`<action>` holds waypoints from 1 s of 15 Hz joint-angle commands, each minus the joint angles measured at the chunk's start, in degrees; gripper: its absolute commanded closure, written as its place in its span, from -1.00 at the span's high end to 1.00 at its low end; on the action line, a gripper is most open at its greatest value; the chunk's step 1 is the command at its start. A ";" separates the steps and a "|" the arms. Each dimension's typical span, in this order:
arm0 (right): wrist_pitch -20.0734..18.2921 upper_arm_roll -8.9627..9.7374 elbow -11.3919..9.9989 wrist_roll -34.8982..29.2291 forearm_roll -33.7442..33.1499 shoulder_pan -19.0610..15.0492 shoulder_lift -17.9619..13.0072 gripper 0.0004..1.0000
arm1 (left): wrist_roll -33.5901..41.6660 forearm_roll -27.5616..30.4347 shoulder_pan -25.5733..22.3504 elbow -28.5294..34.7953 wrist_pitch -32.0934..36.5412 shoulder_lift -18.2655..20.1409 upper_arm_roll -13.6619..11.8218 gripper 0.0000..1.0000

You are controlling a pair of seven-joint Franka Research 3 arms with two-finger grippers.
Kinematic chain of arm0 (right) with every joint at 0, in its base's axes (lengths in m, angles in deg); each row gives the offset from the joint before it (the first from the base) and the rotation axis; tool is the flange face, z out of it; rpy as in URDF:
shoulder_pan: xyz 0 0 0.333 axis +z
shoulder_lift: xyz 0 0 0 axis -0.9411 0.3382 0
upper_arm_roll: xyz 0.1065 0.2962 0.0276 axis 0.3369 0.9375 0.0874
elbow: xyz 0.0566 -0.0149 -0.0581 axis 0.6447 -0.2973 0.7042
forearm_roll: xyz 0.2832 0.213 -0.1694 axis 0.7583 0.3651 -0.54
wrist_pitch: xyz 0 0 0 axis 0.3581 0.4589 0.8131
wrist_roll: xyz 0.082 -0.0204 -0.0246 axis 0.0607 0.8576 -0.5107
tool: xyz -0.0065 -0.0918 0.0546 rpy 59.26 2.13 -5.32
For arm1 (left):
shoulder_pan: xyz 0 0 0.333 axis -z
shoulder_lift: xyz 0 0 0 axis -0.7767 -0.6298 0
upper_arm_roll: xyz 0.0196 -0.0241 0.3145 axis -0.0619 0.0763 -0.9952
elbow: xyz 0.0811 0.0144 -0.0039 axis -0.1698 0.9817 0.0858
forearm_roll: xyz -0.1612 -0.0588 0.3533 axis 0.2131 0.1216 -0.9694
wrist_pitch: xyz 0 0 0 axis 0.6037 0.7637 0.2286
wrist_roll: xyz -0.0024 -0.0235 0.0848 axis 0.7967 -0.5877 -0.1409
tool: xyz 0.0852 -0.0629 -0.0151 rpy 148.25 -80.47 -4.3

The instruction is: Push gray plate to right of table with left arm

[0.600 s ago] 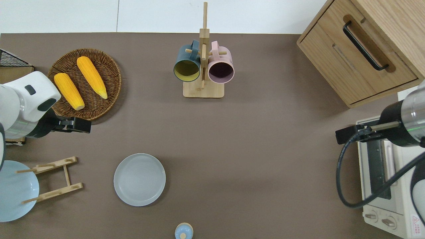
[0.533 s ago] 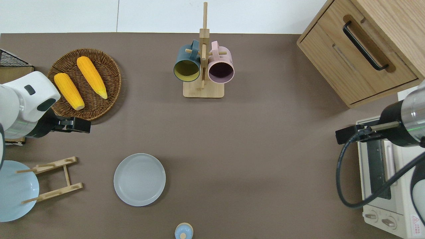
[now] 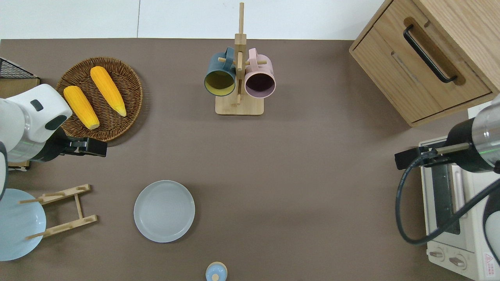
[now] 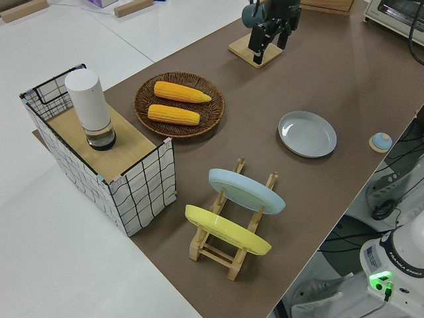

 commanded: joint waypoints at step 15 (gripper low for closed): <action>-0.85 0.86 0.46 -0.05 0.59 -1.16 -0.17 0.97 | 0.50 -1.59 0.59 8.68 0.49 5.86 0.07 1.00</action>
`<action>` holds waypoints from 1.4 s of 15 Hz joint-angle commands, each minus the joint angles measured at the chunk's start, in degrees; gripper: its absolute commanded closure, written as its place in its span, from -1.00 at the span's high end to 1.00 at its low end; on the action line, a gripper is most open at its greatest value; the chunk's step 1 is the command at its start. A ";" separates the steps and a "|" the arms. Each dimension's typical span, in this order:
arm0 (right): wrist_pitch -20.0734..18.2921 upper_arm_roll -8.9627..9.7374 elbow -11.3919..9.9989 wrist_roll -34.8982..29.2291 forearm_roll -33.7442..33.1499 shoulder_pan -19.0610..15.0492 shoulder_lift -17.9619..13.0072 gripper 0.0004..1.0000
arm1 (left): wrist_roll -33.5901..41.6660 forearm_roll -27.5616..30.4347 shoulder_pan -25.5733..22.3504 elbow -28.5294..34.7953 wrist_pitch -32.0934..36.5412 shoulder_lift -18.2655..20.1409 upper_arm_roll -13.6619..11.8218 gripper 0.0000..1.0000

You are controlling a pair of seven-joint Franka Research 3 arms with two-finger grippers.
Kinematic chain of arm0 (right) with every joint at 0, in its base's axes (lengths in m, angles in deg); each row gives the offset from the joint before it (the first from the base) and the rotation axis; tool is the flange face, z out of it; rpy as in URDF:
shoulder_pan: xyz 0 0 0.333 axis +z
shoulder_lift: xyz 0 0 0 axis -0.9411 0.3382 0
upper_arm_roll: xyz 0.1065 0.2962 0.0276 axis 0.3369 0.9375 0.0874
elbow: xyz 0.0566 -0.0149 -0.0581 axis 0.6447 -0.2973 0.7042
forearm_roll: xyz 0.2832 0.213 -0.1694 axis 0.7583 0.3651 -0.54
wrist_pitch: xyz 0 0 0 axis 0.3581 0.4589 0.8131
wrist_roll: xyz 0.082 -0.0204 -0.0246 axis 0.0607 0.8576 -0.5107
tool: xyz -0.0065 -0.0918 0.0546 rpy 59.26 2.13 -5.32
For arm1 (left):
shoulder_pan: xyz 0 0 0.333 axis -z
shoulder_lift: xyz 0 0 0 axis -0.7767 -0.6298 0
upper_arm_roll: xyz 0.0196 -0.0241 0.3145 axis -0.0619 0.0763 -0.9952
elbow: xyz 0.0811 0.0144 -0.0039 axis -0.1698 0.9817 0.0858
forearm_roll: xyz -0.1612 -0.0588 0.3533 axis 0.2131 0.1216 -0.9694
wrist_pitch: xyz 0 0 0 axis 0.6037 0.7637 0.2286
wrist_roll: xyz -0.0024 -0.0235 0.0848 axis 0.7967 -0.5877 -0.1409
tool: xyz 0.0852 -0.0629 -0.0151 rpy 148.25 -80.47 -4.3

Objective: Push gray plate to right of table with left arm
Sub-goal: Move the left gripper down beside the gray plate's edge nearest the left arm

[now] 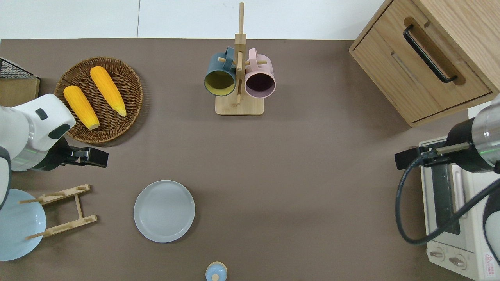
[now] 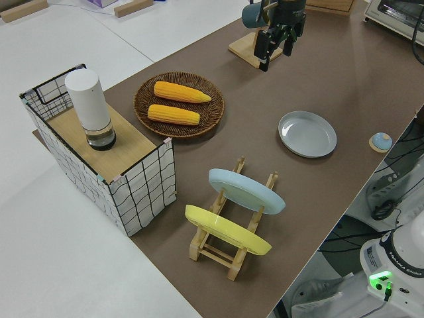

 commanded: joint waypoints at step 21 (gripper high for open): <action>-0.85 0.86 0.46 -0.05 0.59 -1.16 -0.17 0.97 | 0.42 0.88 1.36 41.13 -31.48 14.76 2.76 0.99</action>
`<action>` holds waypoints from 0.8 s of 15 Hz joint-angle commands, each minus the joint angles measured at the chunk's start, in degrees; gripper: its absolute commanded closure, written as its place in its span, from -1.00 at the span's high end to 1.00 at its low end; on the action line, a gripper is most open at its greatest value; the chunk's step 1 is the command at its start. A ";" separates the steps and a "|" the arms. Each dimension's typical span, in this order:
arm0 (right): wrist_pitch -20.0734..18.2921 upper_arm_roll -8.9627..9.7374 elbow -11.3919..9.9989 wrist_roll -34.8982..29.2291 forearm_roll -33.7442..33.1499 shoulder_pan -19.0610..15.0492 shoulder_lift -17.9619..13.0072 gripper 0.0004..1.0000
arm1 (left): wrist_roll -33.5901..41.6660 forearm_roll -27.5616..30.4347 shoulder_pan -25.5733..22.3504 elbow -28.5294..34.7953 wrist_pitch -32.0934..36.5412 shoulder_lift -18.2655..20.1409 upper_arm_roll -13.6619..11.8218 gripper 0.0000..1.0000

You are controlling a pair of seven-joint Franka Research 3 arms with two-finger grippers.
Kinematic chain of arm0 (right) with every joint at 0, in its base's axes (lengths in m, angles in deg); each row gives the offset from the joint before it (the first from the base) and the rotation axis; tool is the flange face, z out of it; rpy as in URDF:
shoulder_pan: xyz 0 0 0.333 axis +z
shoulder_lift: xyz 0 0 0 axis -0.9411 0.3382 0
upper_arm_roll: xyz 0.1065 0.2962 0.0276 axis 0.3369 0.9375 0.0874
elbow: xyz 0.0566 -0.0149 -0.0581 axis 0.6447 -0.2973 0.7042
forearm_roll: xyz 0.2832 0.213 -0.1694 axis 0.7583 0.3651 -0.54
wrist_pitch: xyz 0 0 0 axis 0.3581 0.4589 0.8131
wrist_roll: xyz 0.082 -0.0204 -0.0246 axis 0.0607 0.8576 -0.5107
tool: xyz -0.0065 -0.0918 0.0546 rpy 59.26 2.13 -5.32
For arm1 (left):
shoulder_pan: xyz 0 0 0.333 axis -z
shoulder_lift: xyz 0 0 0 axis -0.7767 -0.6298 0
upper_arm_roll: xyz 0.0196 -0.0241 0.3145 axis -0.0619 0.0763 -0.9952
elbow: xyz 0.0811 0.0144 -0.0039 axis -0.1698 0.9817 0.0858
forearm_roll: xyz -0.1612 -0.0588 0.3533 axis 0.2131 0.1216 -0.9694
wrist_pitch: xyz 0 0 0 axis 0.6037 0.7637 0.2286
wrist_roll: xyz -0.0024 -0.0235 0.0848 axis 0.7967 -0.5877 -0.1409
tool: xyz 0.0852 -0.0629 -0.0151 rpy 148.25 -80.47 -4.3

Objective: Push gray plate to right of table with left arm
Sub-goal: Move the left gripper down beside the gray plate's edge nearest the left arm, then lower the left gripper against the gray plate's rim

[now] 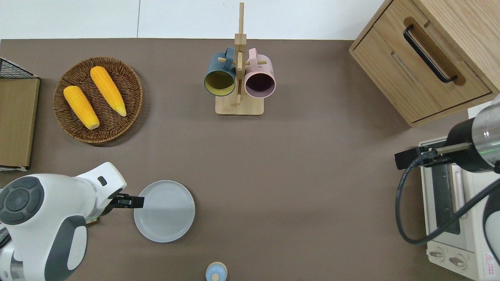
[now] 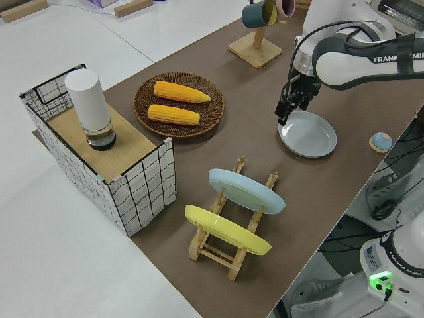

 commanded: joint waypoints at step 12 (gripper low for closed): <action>-0.85 0.86 0.46 -0.05 0.59 -1.16 -0.17 0.97 | 0.33 0.52 1.43 11.70 -15.66 -0.54 0.20 0.99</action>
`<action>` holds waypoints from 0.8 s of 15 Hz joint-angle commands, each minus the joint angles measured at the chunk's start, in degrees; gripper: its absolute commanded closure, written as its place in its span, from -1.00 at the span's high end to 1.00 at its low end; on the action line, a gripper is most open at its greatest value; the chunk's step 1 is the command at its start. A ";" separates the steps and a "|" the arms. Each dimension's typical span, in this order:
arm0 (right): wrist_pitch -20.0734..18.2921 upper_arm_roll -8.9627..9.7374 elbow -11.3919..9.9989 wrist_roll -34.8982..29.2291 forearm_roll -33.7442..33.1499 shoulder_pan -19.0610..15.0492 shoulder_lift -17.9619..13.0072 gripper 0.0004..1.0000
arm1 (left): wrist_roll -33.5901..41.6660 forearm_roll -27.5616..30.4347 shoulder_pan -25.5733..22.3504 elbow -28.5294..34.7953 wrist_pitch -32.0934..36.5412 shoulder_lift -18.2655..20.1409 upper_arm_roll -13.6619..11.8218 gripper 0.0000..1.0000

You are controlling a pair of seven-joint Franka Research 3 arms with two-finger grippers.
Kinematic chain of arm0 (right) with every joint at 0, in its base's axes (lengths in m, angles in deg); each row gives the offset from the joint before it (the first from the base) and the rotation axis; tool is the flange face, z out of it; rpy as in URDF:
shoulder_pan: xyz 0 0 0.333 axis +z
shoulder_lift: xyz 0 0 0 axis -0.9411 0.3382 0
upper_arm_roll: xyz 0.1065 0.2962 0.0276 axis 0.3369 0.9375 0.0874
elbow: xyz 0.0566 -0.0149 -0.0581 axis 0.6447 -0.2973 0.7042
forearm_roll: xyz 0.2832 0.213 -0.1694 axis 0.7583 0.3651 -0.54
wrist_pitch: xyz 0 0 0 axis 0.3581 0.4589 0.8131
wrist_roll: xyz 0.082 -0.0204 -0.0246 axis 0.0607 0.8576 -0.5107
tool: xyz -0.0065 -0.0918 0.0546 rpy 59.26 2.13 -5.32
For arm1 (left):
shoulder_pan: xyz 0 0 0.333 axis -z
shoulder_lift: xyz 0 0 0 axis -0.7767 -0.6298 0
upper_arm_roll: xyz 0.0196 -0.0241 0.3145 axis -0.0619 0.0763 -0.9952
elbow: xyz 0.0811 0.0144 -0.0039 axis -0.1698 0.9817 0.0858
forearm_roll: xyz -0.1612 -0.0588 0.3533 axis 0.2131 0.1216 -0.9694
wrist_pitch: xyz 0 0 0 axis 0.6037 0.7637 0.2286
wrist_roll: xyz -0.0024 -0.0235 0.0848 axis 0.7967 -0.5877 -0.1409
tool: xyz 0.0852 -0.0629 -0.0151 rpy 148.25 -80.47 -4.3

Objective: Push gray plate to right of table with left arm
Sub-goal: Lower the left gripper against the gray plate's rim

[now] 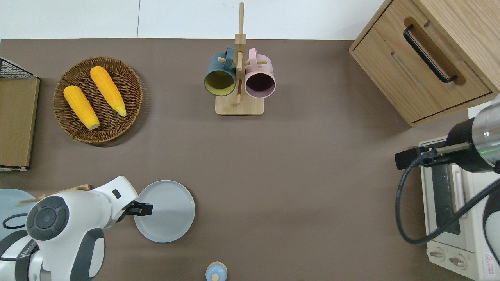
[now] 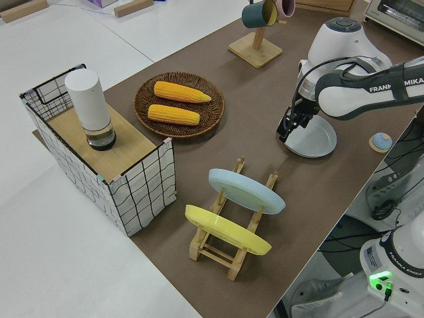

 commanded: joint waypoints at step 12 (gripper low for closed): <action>-0.85 0.86 0.46 -0.05 0.59 -1.16 -0.17 0.97 | 0.33 0.43 2.17 3.65 -8.98 -4.74 -0.34 0.87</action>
